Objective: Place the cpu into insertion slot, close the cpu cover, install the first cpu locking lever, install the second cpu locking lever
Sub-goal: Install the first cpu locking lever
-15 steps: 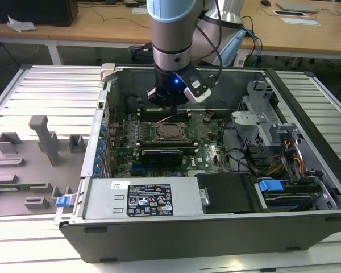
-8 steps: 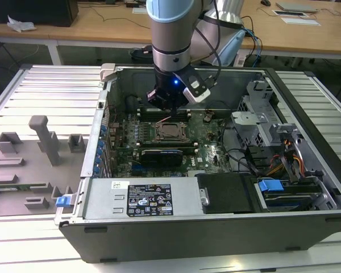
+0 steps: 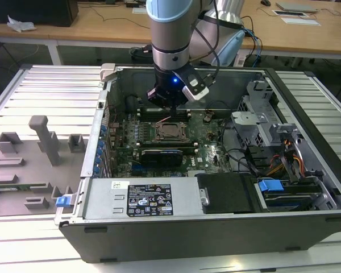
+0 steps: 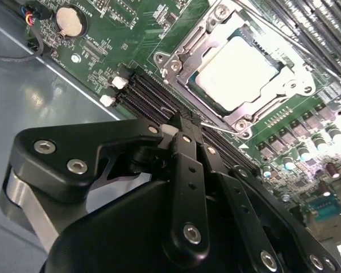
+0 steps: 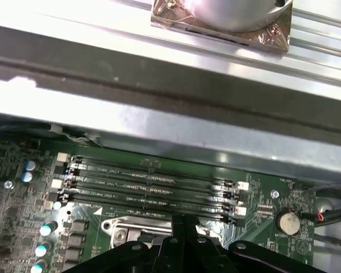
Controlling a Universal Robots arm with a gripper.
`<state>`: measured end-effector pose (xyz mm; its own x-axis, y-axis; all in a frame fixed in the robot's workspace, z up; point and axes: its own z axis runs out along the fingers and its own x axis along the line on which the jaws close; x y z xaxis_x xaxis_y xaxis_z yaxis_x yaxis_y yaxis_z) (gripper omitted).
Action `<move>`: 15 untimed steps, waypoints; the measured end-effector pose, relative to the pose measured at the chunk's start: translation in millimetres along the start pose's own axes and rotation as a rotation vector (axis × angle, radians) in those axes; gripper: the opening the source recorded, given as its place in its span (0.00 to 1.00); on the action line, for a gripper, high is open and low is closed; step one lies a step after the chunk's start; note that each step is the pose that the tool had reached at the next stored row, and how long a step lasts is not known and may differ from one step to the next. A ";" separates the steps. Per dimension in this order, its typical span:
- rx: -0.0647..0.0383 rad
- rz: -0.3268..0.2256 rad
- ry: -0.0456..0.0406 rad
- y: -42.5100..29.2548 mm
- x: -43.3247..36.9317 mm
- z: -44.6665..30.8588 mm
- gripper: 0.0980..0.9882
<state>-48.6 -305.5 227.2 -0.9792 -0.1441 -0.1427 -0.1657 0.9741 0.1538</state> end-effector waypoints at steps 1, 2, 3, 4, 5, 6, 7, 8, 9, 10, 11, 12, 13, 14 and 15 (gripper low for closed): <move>0.002 -0.001 -0.0055 0.1 0.1 0.7 0.01; 0.004 -0.002 -0.0111 0.1 0.2 0.9 0.01; 0.006 -0.004 -0.0184 0.1 0.3 1.4 0.01; 0.008 -0.005 -0.0240 0.1 0.5 1.9 0.01; 0.013 -0.007 -0.0315 0.1 0.9 2.9 0.01; 0.015 -0.004 -0.0317 0.1 1.2 3.3 0.01; 0.024 0.012 -0.0331 -0.2 1.6 5.1 0.01; 0.034 0.032 -0.0351 -0.7 2.1 7.8 0.01; 0.037 0.052 -0.0378 -0.8 2.2 9.2 0.01; 0.039 0.064 -0.0396 -0.7 2.3 10.0 0.01; 0.041 0.071 -0.0405 -0.6 2.4 10.5 0.01; 0.041 0.077 -0.0414 -0.3 2.4 10.9 0.01; 0.042 0.082 -0.0422 0.2 2.3 11.4 0.01; 0.043 0.089 -0.0431 1.1 2.3 12.1 0.01; 0.044 0.094 -0.0438 2.0 2.2 12.8 0.01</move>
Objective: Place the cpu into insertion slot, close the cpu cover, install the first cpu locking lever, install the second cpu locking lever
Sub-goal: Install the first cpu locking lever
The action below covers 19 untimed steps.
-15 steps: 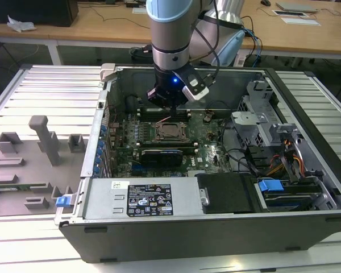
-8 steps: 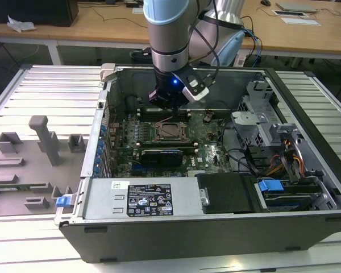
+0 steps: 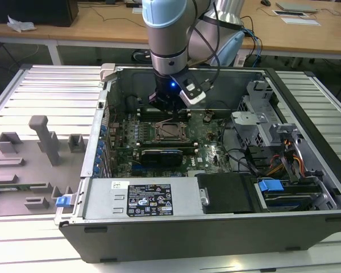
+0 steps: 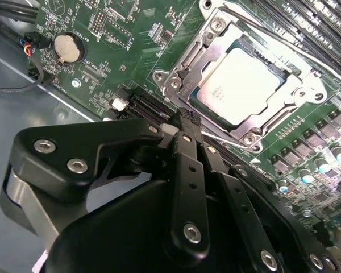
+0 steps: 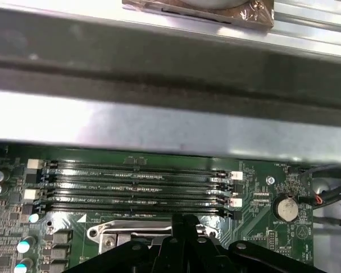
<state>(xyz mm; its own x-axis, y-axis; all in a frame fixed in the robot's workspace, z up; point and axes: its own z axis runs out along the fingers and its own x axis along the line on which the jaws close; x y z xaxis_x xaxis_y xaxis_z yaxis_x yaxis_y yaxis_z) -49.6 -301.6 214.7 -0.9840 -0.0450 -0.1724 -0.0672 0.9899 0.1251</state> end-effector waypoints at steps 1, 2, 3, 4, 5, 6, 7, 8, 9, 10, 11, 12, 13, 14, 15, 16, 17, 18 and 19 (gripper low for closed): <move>0.001 0.002 -0.0003 0.6 0.0 0.3 0.01; 0.002 0.006 -0.0009 2.0 0.1 0.9 0.01; 0.003 0.009 -0.0020 2.9 0.2 1.4 0.01; 0.004 0.013 -0.0027 3.4 0.3 1.8 0.01; 0.005 0.018 -0.0039 4.3 0.5 2.6 0.01; 0.006 0.023 -0.0046 5.2 0.5 3.2 0.01; 0.006 0.026 -0.0050 6.0 0.5 3.6 0.01; 0.007 0.031 -0.0057 6.6 0.6 4.0 0.01; 0.008 0.038 -0.0068 6.8 0.6 4.4 0.01; 0.010 0.047 -0.0079 6.9 0.7 4.7 0.01; 0.011 0.056 -0.0089 7.0 0.7 5.0 0.01; 0.014 0.067 -0.0103 7.2 0.7 5.3 0.01; 0.015 0.074 -0.0111 7.5 0.8 5.6 0.01; 0.016 0.080 -0.0118 7.9 0.8 5.8 0.01; 0.017 0.088 -0.0130 8.4 0.9 6.1 0.01; 0.019 0.097 -0.0141 9.1 0.9 6.4 0.01; 0.021 0.108 -0.0155 10.0 1.1 6.7 0.01; 0.022 0.115 -0.0164 10.6 1.3 6.9 0.01; 0.023 0.124 -0.0175 11.1 1.4 7.1 0.01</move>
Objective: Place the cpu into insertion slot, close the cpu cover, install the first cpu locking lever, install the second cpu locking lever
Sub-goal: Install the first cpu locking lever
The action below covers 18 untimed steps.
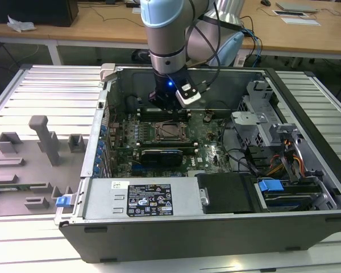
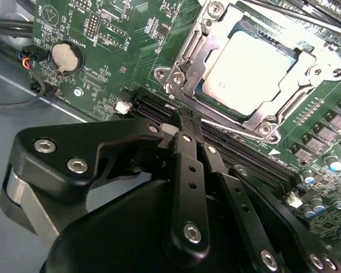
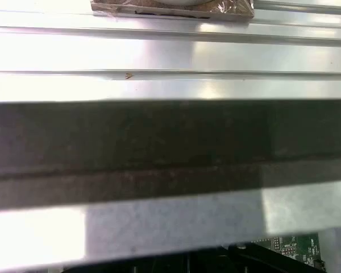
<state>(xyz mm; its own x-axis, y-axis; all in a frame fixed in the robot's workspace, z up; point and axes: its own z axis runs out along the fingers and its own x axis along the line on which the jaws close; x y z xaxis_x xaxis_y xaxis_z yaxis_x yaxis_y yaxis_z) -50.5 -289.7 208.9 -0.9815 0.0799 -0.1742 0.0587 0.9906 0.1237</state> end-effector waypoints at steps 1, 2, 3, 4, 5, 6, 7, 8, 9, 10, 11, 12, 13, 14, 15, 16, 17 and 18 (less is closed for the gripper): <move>0.001 0.005 -0.0006 0.2 0.1 0.1 0.01; 0.002 0.011 -0.0013 0.5 0.2 0.2 0.01; 0.003 0.016 -0.0020 0.7 0.3 0.3 0.01; 0.004 0.024 -0.0030 1.0 0.5 0.4 0.01; 0.006 0.036 -0.0046 1.1 0.6 0.7 0.01; 0.009 0.050 -0.0062 1.2 0.6 0.9 0.01; 0.010 0.056 -0.0071 1.3 0.7 1.0 0.01; 0.012 0.067 -0.0084 1.5 0.8 1.2 0.01; 0.014 0.078 -0.0099 2.1 1.1 1.4 0.01; 0.015 0.085 -0.0107 2.8 1.5 1.6 0.01; 0.017 0.093 -0.0117 3.8 2.0 1.8 0.01; 0.019 0.104 -0.0131 5.3 2.7 2.0 0.01; 0.019 0.109 -0.0137 5.7 2.9 2.1 0.01; 0.020 0.113 -0.0144 6.1 3.0 2.3 0.01; 0.022 0.122 -0.0156 6.3 3.1 2.7 0.01; 0.023 0.129 -0.0164 6.3 3.2 2.9 0.01; 0.025 0.139 -0.0176 6.3 3.3 3.3 0.01; 0.026 0.145 -0.0183 6.3 3.3 3.5 0.01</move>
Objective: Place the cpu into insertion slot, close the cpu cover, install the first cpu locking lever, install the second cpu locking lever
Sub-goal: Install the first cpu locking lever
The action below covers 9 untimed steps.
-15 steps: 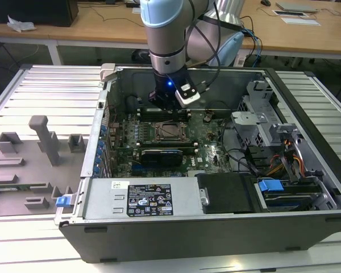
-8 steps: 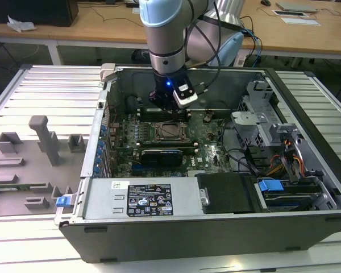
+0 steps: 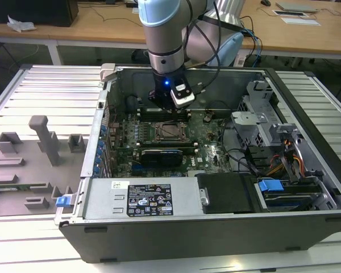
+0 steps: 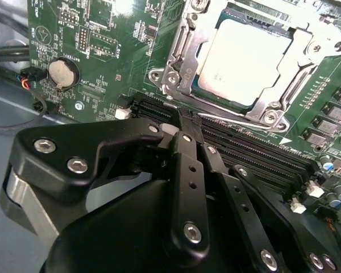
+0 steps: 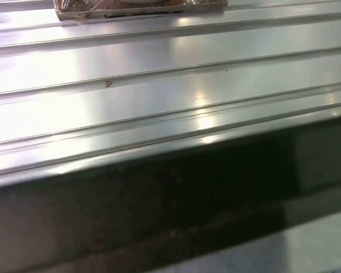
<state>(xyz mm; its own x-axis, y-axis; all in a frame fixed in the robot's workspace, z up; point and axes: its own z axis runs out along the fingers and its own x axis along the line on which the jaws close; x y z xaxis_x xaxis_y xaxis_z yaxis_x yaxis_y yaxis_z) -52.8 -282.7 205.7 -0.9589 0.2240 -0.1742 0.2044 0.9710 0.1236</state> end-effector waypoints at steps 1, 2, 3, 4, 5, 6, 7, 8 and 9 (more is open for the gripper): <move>0.001 0.009 -0.0011 0.0 0.1 0.4 0.01; 0.003 0.017 -0.0022 -0.1 0.2 0.9 0.01; 0.005 0.026 -0.0034 -0.1 0.3 1.5 0.01; 0.007 0.039 -0.0050 -0.3 0.5 2.7 0.01; 0.009 0.049 -0.0061 -0.5 0.8 4.1 0.01; 0.010 0.053 -0.0065 -0.6 0.9 4.6 0.01; 0.011 0.057 -0.0070 -0.7 1.0 5.0 0.01; 0.012 0.064 -0.0088 -0.5 1.1 6.2 0.01; 0.016 0.072 -0.0096 -0.8 1.2 6.9 0.01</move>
<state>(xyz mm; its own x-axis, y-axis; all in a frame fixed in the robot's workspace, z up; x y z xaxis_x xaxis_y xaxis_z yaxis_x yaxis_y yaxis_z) -52.7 -282.7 198.6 -0.9397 0.2939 -0.1748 0.2757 0.9536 0.1209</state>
